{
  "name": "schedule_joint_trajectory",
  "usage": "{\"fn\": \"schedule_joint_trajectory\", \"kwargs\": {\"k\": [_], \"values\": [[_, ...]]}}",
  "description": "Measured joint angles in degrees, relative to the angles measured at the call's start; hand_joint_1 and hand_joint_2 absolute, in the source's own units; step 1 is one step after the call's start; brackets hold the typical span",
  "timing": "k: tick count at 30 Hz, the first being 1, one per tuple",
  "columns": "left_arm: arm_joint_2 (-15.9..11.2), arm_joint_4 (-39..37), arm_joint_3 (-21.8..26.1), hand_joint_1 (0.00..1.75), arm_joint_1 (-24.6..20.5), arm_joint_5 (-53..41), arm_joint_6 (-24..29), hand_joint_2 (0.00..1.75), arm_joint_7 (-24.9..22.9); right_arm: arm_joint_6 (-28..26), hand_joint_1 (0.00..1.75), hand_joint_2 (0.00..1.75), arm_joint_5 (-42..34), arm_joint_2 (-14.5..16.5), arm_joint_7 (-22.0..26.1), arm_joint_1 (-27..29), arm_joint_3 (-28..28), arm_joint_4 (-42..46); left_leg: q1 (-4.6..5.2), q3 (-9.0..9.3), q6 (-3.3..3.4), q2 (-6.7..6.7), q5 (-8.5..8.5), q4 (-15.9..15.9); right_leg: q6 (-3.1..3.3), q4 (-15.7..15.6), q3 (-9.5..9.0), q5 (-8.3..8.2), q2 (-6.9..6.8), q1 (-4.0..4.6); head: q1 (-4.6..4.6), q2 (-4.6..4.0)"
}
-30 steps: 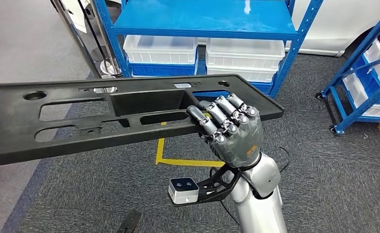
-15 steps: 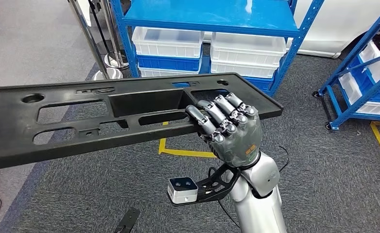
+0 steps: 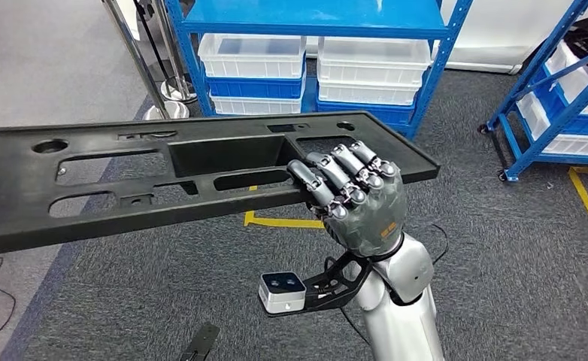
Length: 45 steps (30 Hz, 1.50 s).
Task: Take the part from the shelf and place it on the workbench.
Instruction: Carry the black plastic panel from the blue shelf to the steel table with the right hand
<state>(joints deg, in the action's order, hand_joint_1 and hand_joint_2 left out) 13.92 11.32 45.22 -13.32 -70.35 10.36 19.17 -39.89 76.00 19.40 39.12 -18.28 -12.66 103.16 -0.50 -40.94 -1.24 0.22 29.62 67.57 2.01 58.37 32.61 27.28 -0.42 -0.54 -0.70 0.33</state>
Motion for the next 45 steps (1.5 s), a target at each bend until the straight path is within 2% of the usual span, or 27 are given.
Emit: {"fn": "schedule_joint_trajectory", "kwargs": {"k": [1,2,3,4,6,8,9,12,14,16,17,18,19,21,23,24,26,28,31,32,33,34,35,37,39,43,45], "values": [[0.0,0.0,0.0,0.0,-0.01,0.02,0.01,1.75,0.01,0.0,1.75,1.75,0.14,0.01,0.0,-0.01,0.0,-0.01,-0.09,-0.79,-0.23,0.01,2.11,3.68,0.03,0.1,0.82,-0.56,-0.03,0.02,0.01,0.0],[0.0,0.0,0.0,0.0,-0.01,0.05,0.01,1.75,0.02,0.0,1.75,1.75,0.25,0.01,0.0,-0.01,0.0,-0.01,-0.15,-1.02,-0.4,0.01,3.05,6.33,0.0,0.26,1.68,-1.1,-0.06,0.04,0.01,0.0],[0.0,0.0,0.0,0.0,-0.01,0.07,0.02,1.75,0.03,-0.01,1.75,1.75,0.34,0.01,0.0,-0.01,0.0,-0.02,-0.19,-0.39,-0.5,0.01,2.82,7.17,-0.07,0.45,2.51,-1.59,-0.08,0.03,0.0,0.0],[0.0,0.0,0.0,0.0,-0.02,0.09,0.02,1.75,0.03,-0.01,1.75,1.75,0.39,0.01,0.0,-0.01,0.0,-0.02,-0.23,1.28,-0.52,0.01,1.71,5.93,-0.17,0.67,3.3,-2.04,-0.09,0.02,0.0,0.0],[0.0,0.0,0.0,0.0,-0.16,0.1,0.02,1.75,0.05,-0.02,1.75,1.75,0.55,0.01,0.01,-0.07,0.0,-0.02,-0.23,6.95,-0.28,-0.01,-0.44,-1.44,-0.51,1.09,4.57,-2.86,-0.08,0.02,0.0,0.0],[0.0,0.0,0.0,0.0,-0.31,0.1,0.02,1.75,0.11,-0.02,1.75,1.75,1.04,0.02,0.05,-0.24,0.0,-0.01,0.02,11.27,0.31,-0.14,-0.5,-8.18,-1.11,1.32,5.24,-3.66,-0.07,0.1,0.01,0.0],[0.0,0.0,0.0,0.0,-0.33,0.1,0.02,1.75,0.14,-0.02,1.75,1.75,1.32,0.03,0.09,-0.35,0.0,0.0,0.18,11.91,0.66,-0.21,-0.12,-9.58,-1.46,1.28,5.37,-4.09,-0.08,0.11,0.02,0.0],[0.08,-0.01,0.0,0.0,-0.25,0.1,0.0,1.75,0.16,-0.02,1.75,1.75,2.01,0.05,0.2,-0.65,0.0,0.0,0.15,11.36,2.11,-0.09,-1.33,-10.31,-2.54,1.35,5.76,-4.44,-0.03,0.02,0.03,0.0],[0.21,-0.02,0.0,0.0,-0.36,0.08,0.0,1.75,0.15,-0.02,1.75,1.75,2.26,0.05,0.22,-0.84,0.0,0.0,-0.06,10.5,3.16,0.15,-2.64,-10.7,-2.95,4.58,7.07,-0.89,0.18,-0.07,0.06,0.0],[0.31,-0.02,0.0,0.0,-0.41,0.04,-0.01,1.75,0.16,-0.02,1.75,1.75,2.33,0.05,0.22,-0.92,0.0,0.0,0.08,9.09,3.58,0.24,-3.71,-10.6,-3.19,11.44,9.15,4.34,0.31,-0.17,0.08,0.0],[0.34,-0.02,0.0,0.0,-0.37,0.04,-0.01,1.75,0.17,-0.02,1.75,1.75,2.33,0.04,0.23,-0.92,0.0,-0.01,0.14,8.3,3.57,0.27,-4.24,-10.5,-3.31,14.65,9.82,5.81,0.32,-0.2,0.08,0.0],[0.35,-0.02,0.0,0.0,-0.34,0.03,-0.02,1.75,0.16,-0.02,1.75,1.75,2.33,0.04,0.23,-0.92,0.0,-0.01,0.18,7.52,3.5,0.29,-4.72,-10.36,-3.39,16.41,9.75,6.05,0.32,-0.23,0.08,0.0],[0.35,-0.02,0.0,0.0,-0.33,0.04,-0.02,1.75,0.16,-0.02,1.75,1.75,2.33,0.03,0.24,-0.93,0.0,-0.02,0.2,6.75,3.4,0.3,-5.16,-10.16,-3.41,16.21,8.66,5.23,0.31,-0.24,0.08,0.0],[0.36,-0.01,0.0,0.0,-0.36,0.05,-0.02,1.75,0.18,-0.02,1.75,1.75,2.33,0.03,0.24,-1.02,0.0,-0.02,0.2,5.44,3.07,0.29,-5.8,-9.53,-3.21,10.26,3.62,2.84,0.3,-0.24,0.08,0.0],[0.37,0.0,0.0,0.0,-0.4,0.05,-0.01,1.75,0.22,-0.02,1.75,1.75,2.13,0.11,0.24,-1.23,0.0,-0.02,0.34,4.44,2.52,0.27,-6.28,-8.83,-2.8,3.39,-1.0,2.43,0.32,-0.01,0.06,0.0],[0.37,-0.01,0.0,0.0,-0.41,0.07,0.01,1.75,0.24,-0.02,1.75,1.75,1.85,0.16,0.24,-1.32,0.0,-0.04,0.39,4.15,2.17,0.27,-6.56,-8.64,-2.55,1.62,-1.97,2.7,0.35,0.12,0.06,0.0],[0.38,-0.01,0.0,0.0,-0.39,0.09,0.02,1.75,0.25,-0.02,1.75,1.75,1.18,0.21,0.21,-1.41,0.0,-0.22,0.37,3.86,1.41,0.27,-7.25,-8.68,-1.83,0.97,-1.72,2.34,0.37,0.26,0.04,0.0],[0.39,-0.01,0.0,0.0,-0.35,0.1,0.04,1.75,0.25,-0.01,1.75,1.75,0.62,0.26,0.11,-1.5,0.0,-0.55,0.2,3.13,0.74,0.16,-6.22,-7.71,-0.93,0.54,-1.14,1.36,0.25,0.13,0.0,0.0],[0.39,-0.02,0.0,0.0,-0.31,0.19,0.09,1.75,0.51,0.01,1.75,1.75,-0.42,0.31,-0.12,-1.63,0.0,-1.12,-0.13,0.49,-0.15,0.09,0.44,0.12,-0.07,0.28,0.33,-0.05,0.11,0.09,-0.12,0.0],[0.39,-0.02,0.0,0.0,-0.3,0.24,0.1,1.75,0.73,0.01,1.75,1.75,-0.81,0.31,-0.22,-1.64,0.0,-1.38,-0.21,-0.28,-0.35,0.1,2.11,3.28,0.03,0.32,0.91,-0.41,0.08,0.15,-0.11,0.0],[0.39,-0.02,0.0,0.0,-0.29,0.27,0.11,1.75,0.98,0.01,1.75,1.75,-1.23,0.31,-0.33,-1.64,0.0,-1.72,-0.23,-0.46,-0.48,0.11,2.68,5.26,0.04,0.39,1.5,-0.76,0.08,0.2,-0.11,0.0],[0.39,-0.02,0.0,0.0,-0.27,0.3,0.15,1.75,1.2,0.01,1.75,1.75,-1.6,0.31,-0.5,-1.63,0.0,-2.1,-0.24,0.28,-0.53,0.11,2.15,5.42,0.01,0.49,2.06,-1.12,0.08,0.22,-0.11,0.0],[0.39,-0.02,0.0,0.0,-0.25,0.35,0.22,1.75,1.33,0.01,1.75,1.75,-1.84,0.31,-0.66,-1.63,0.0,-2.43,-0.23,2.02,-0.48,0.11,0.87,3.57,-0.06,0.61,2.54,-1.44,0.1,0.22,-0.11,0.0],[0.39,-0.01,0.0,0.0,-0.3,0.54,0.42,1.75,1.43,0.01,1.75,1.75,-2.01,0.31,-0.94,-1.63,0.0,-3.03,-0.13,7.37,-0.02,0.07,-1.26,-3.98,-0.34,0.81,3.16,-1.93,0.14,0.27,-0.11,0.0],[0.39,0.0,0.0,0.0,-0.42,0.72,0.55,1.75,1.51,0.01,1.75,1.75,-1.72,0.31,-1.11,-1.66,-0.01,-3.66,0.19,10.6,0.72,0.01,-1.53,-9.22,-0.87,0.88,3.39,-2.4,0.12,0.31,-0.11,0.0],[0.38,0.0,-0.01,0.0,-0.3,0.75,0.61,1.75,1.74,0.01,1.75,1.75,-0.27,-0.48,-3.32,-1.8,-0.94,-5.13,0.18,10.8,2.33,0.14,-2.3,-10.92,-2.16,1.37,3.78,-2.5,0.13,0.26,-0.09,0.0],[0.39,0.0,-0.02,0.0,-0.31,0.7,0.65,1.75,1.79,-0.01,1.75,1.75,0.68,-1.57,-4.66,-2.08,-2.08,-5.61,-0.08,10.58,3.1,0.32,-3.08,-11.42,-2.63,5.62,5.7,0.53,0.26,0.17,-0.07,0.0]]}}
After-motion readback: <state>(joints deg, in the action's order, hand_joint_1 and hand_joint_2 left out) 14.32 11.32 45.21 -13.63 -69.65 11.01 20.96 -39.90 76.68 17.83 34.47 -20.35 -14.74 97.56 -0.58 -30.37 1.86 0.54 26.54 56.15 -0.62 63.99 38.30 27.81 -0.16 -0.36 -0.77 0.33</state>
